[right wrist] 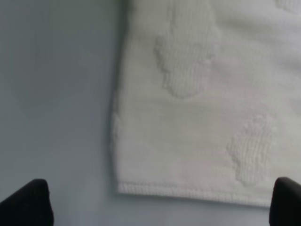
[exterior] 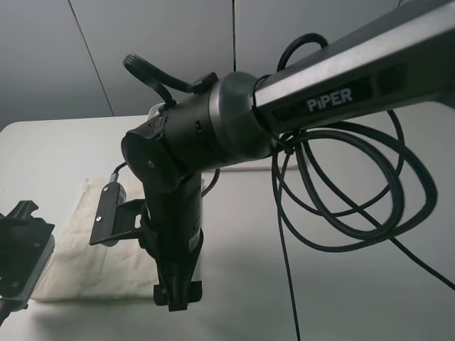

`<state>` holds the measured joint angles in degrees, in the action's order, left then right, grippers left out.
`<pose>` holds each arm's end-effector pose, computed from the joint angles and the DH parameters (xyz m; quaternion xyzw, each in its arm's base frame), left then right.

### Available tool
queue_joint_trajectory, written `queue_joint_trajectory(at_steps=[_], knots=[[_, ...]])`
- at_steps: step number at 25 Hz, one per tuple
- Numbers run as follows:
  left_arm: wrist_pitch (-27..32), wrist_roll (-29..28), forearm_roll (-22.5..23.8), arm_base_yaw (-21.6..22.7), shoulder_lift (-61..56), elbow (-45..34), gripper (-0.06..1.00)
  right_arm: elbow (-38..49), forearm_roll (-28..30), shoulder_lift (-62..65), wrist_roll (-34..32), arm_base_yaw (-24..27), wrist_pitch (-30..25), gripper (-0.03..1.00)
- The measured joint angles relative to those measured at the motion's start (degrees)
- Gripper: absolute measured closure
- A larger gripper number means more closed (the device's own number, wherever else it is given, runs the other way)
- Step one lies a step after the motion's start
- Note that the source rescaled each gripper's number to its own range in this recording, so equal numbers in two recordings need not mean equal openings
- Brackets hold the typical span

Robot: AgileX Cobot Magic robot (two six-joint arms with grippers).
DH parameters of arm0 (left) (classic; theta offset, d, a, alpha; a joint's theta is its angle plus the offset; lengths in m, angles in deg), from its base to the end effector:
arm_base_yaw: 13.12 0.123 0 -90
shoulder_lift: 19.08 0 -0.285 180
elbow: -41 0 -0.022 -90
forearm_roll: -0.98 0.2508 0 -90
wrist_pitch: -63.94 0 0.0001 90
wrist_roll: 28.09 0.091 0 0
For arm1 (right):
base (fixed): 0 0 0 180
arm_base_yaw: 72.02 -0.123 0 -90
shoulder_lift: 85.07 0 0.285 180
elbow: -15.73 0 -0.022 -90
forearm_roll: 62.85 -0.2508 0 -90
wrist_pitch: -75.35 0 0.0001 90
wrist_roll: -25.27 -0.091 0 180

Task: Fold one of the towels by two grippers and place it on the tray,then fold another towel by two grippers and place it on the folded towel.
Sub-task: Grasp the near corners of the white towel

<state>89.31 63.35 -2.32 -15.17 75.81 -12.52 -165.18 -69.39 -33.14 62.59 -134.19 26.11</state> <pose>0.1840 -0.0088 0.1144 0.7096 0.7024 0.0284 0.0482 0.1774 0.3528 0.1229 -0.7384 0.6722 0.0501 0.0211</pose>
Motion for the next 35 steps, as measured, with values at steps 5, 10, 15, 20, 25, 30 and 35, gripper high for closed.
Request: queue_joint_trajectory(at_steps=[5,10,15,20,25,30,35], knots=[[-0.28,-0.2,-0.72,0.0,1.74,0.0,-0.06,3.14,-0.39,-0.41,-0.37,0.0,1.59,-0.03],[-0.28,-0.24,-0.89,0.0,2.39,0.0,-0.06,3.81,-2.58,-0.41,-0.47,-0.13,2.03,-0.03],[-0.96,-1.11,-1.26,0.0,3.2,0.0,-0.06,4.04,-1.59,-0.41,-0.37,-3.84,2.76,-0.03],[-1.35,-1.23,-1.29,0.0,3.37,0.0,-0.06,4.04,1.67,-0.41,-3.24,-7.0,4.7,-0.03],[-1.35,-1.23,-1.39,0.0,3.37,0.0,-0.06,4.08,5.96,-0.41,-7.2,-7.0,4.95,-0.03],[-1.35,-1.23,-1.39,0.0,3.37,0.0,-0.06,4.08,6.99,-1.13,-8.48,-7.0,5.3,-0.03],[-1.57,-1.23,-1.39,0.0,3.37,0.0,-0.06,4.49,7.2,-3.41,-10.07,-7.0,5.43,-0.03]])
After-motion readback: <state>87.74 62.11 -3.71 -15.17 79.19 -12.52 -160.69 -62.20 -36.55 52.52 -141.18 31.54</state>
